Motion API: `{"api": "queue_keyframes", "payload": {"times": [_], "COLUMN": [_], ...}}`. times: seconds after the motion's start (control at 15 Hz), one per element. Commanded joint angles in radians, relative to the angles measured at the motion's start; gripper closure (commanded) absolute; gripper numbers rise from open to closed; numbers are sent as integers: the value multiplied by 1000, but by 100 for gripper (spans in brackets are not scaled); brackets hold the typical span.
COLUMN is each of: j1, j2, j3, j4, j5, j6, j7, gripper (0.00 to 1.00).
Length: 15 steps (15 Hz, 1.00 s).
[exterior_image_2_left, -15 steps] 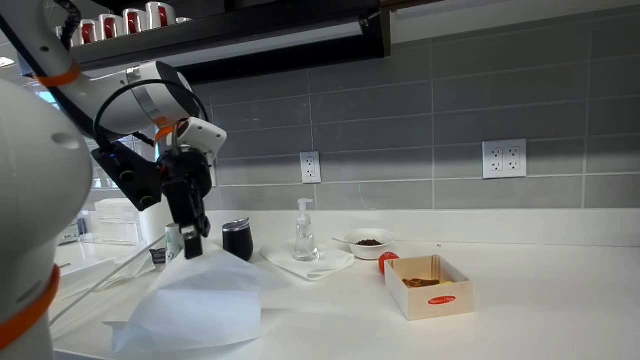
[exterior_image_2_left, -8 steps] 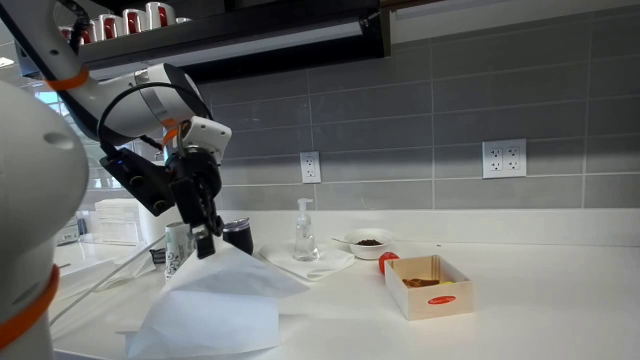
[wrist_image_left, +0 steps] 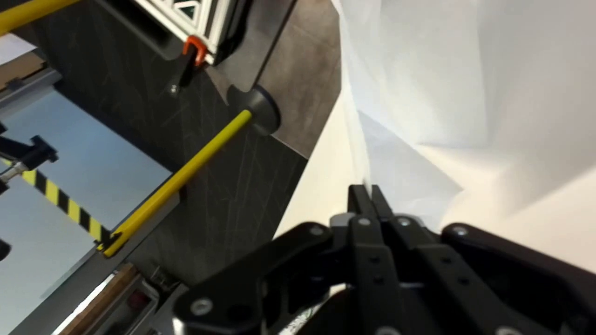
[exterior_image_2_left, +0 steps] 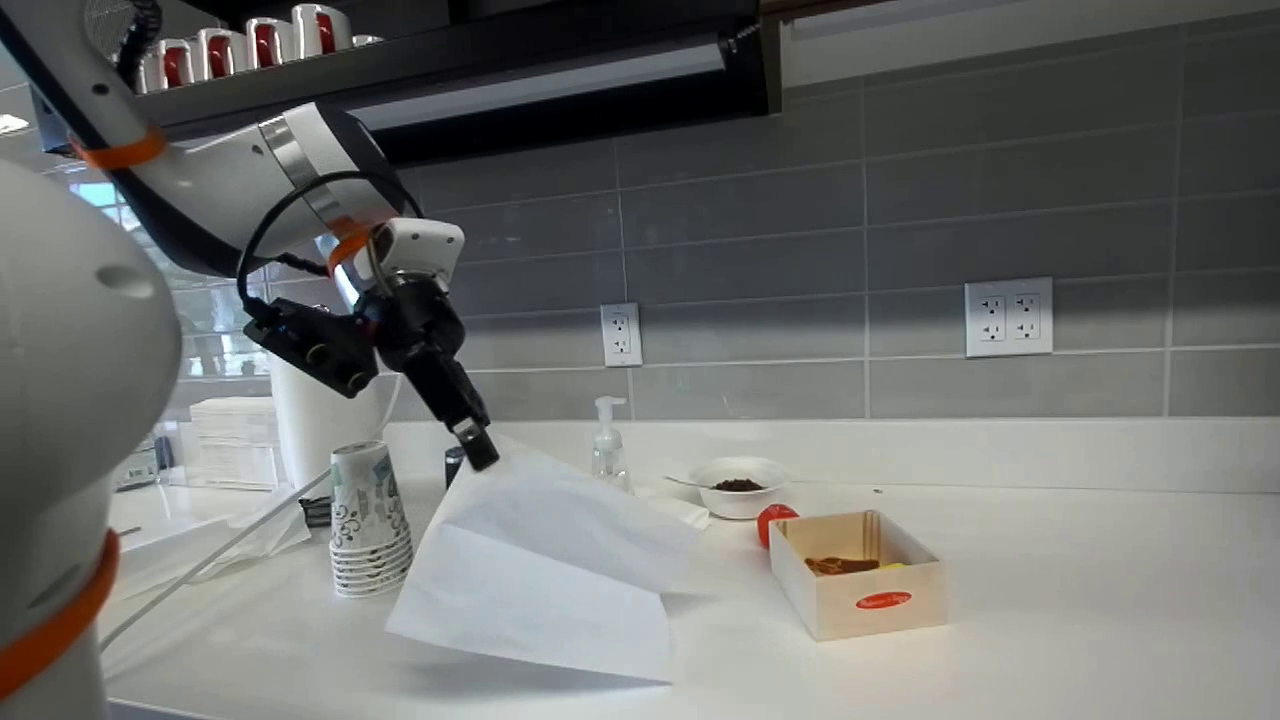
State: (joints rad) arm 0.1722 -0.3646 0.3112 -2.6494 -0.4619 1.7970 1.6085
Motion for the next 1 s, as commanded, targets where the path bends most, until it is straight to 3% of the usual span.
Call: {"api": "queue_keyframes", "payload": {"times": [0.0,0.53,0.93], "j1": [25,58,16], "j2": [-24,-45,-111], "j3": [-31,-20,49], "j4": [-9,-27,-60], "j5": [77,256,167], "j6": [169,468,625], "j7": [-55,-223,-172], "gripper": [100,100,100]}}
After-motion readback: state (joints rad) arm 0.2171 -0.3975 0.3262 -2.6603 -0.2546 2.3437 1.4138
